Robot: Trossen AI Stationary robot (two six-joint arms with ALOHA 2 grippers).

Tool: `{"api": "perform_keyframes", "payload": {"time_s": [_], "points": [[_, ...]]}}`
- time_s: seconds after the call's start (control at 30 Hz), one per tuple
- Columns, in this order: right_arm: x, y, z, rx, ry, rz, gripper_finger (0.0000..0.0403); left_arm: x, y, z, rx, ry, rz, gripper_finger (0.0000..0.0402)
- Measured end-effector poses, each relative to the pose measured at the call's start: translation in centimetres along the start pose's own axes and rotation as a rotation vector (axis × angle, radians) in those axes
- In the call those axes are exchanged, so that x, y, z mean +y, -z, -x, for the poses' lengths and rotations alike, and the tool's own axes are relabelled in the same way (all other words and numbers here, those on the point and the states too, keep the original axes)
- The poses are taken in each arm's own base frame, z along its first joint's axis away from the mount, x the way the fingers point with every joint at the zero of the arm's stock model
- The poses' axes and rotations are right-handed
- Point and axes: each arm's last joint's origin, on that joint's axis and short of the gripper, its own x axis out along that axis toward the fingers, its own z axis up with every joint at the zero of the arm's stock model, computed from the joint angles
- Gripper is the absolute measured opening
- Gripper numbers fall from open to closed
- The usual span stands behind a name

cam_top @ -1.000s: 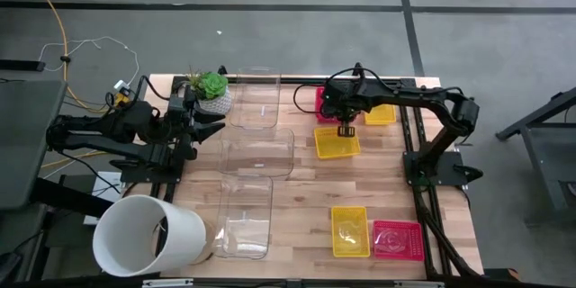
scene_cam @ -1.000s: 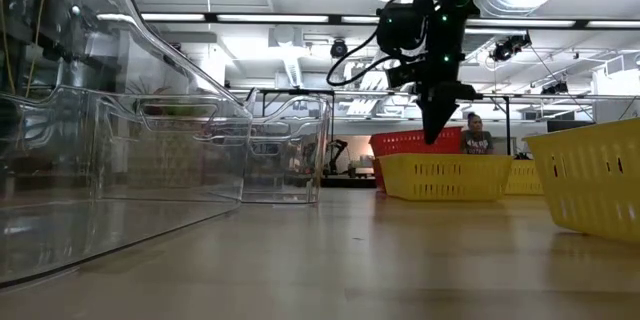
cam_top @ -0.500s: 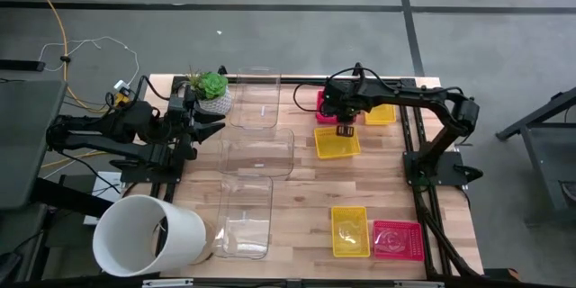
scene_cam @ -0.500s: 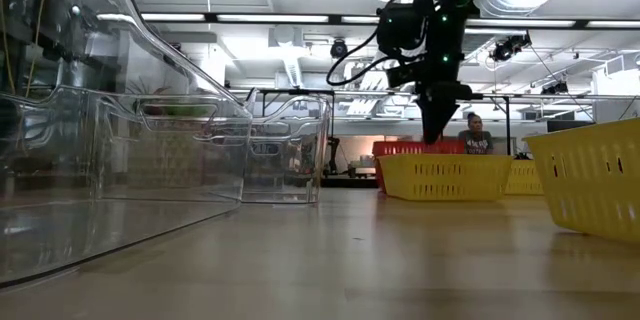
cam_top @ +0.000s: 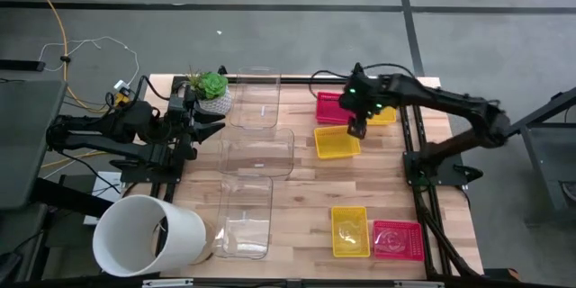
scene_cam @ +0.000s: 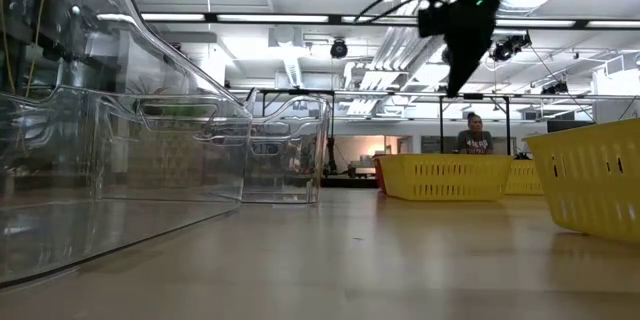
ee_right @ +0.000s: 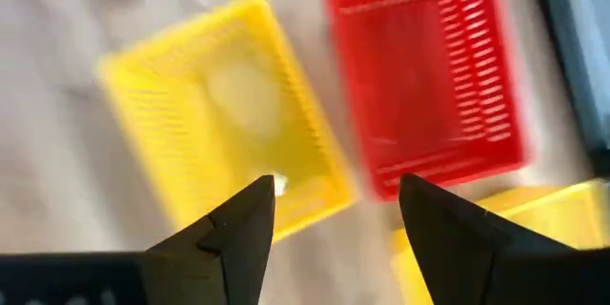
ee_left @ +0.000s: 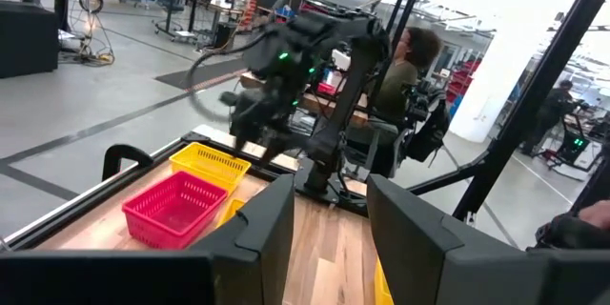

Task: Stack baskets by color
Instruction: Stack the bottom red bin on top of the red bin

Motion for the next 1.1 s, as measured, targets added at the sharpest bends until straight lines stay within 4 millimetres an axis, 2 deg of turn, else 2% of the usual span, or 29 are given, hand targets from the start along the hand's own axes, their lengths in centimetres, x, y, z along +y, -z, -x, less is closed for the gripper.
{"api": "perform_keyframes", "payload": {"time_s": [0.13,0.23,0.4,0.57,0.67,0.8,1.0,1.1], "points": [[2.1,3.2,0.9,-0.095,-0.077,-0.12,0.0213,0.0,0.0,0.0,0.0,0.0,0.0,0.0122],[4.1,5.8,0.7,-0.2,-0.161,-0.216,0.0213,0.0,0.0,0.0,0.0,0.0,0.0,0.0122],[7.4,8.4,0.1,-0.507,-0.377,-0.331,0.0213,0.0,0.0,0.0,0.0,0.0,-0.008,0.0122],[9.2,8.4,0.9,-0.875,-0.447,-0.352,0.0213,0.0,-0.1,0.0,-0.01,0.003,-0.024,0.0122],[9.9,8.0,1.7,-1.0,-0.393,-0.216,0.0213,0.0,-0.1,0.0,-0.009,0.003,-0.035,0.0122],[10.1,7.6,2.7,-1.058,-0.376,-0.146,0.0213,0.2,1.1,-0.6,-0.044,0.023,-0.032,0.0122],[10.1,7.5,3.0,-1.064,-0.38,-0.151,0.0213,0.8,5.4,-1.7,-0.152,0.133,0.067,0.0122],[10.1,7.5,3.0,-1.065,-0.379,-0.15,0.0213,0.9,6.6,-1.7,-0.157,0.15,0.089,0.0122]]}}
